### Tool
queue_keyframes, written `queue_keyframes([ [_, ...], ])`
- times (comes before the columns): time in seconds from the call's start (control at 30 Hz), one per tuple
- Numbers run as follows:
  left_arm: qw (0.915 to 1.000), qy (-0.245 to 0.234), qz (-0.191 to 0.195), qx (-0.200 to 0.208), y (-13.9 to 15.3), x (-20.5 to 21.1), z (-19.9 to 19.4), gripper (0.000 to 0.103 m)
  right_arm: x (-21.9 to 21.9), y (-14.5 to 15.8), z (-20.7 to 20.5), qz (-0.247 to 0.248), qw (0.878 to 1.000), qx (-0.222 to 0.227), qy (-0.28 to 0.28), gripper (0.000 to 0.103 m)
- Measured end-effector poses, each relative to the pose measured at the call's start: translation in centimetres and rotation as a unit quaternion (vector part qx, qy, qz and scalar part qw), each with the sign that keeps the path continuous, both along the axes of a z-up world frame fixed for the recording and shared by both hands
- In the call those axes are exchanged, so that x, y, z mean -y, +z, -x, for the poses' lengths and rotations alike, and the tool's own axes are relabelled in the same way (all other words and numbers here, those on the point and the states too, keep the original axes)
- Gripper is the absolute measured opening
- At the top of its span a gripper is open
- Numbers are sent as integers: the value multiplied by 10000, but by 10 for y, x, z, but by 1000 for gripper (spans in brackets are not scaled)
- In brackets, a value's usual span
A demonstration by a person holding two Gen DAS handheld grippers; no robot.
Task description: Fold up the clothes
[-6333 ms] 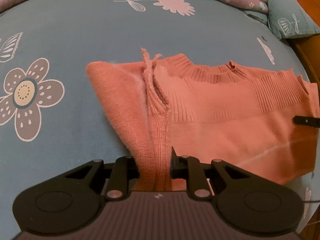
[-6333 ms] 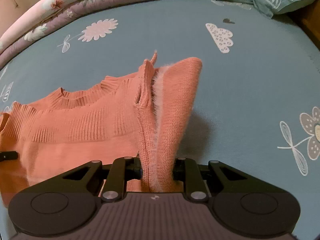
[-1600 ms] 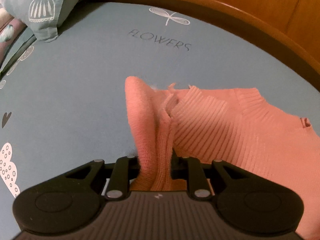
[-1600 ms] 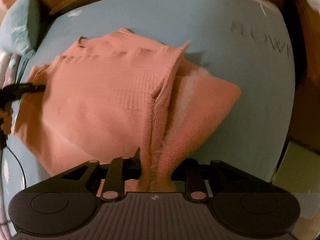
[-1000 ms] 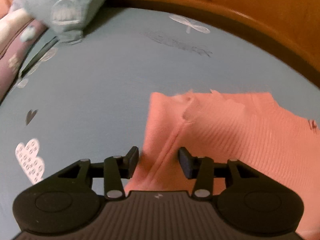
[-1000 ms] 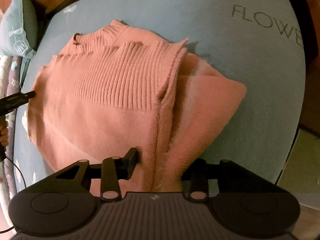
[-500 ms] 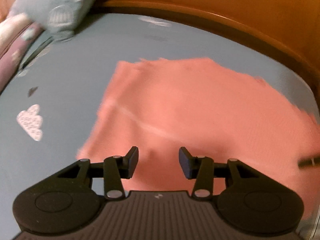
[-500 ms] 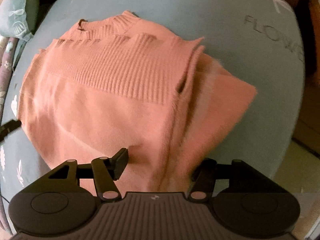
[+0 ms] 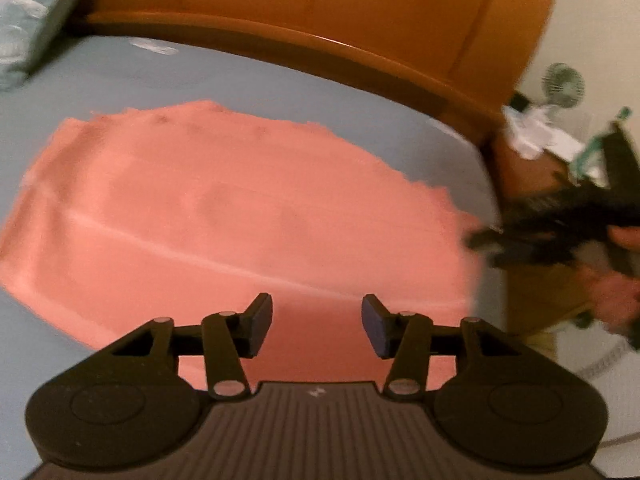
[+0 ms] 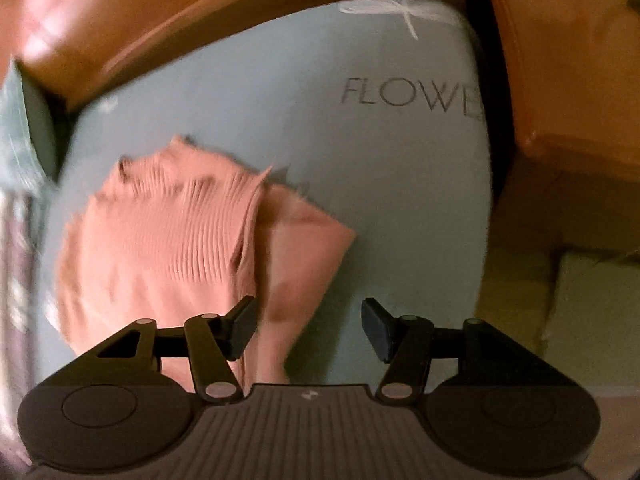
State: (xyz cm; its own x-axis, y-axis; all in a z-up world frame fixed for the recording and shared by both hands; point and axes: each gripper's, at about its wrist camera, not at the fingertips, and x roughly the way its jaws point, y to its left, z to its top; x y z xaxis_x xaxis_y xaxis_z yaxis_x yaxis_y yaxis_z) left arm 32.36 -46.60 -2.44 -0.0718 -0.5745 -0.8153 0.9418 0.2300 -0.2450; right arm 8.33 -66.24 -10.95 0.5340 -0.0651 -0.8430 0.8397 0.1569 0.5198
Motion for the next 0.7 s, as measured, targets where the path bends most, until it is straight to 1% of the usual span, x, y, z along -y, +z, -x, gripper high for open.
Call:
queue_keyframes([
  [0.03,9999,-38,25,-99,-3,5,5,50,7,-6,6,-104,9997,155,-140,63],
  [0.1,9994,-120,64,-304,-10,15,13,50,19,-16,10,-307,9983,476,-112,63],
  [0.2,9991,-143,44,-406,-16,33,27,49,34,-24,12,-314,9974,639,-103,62],
  [0.27,9980,-301,50,-546,-18,44,35,49,41,-26,11,-359,9961,801,-98,62],
  [0.43,9944,-912,-61,-526,-26,68,60,49,53,-23,9,-393,9923,1164,134,61],
  [0.53,9908,-1182,-77,-655,-30,79,72,49,56,-21,18,-476,9893,1362,195,61],
  [0.6,9882,-1352,-162,-701,-34,87,81,49,56,-22,27,-593,9862,1538,160,63],
  [0.63,9868,-1436,-208,-718,-36,91,85,51,55,-22,33,-661,9844,1627,139,64],
  [0.7,9850,-1581,-349,-602,-42,98,94,52,58,-25,30,-640,9850,1588,221,65],
])
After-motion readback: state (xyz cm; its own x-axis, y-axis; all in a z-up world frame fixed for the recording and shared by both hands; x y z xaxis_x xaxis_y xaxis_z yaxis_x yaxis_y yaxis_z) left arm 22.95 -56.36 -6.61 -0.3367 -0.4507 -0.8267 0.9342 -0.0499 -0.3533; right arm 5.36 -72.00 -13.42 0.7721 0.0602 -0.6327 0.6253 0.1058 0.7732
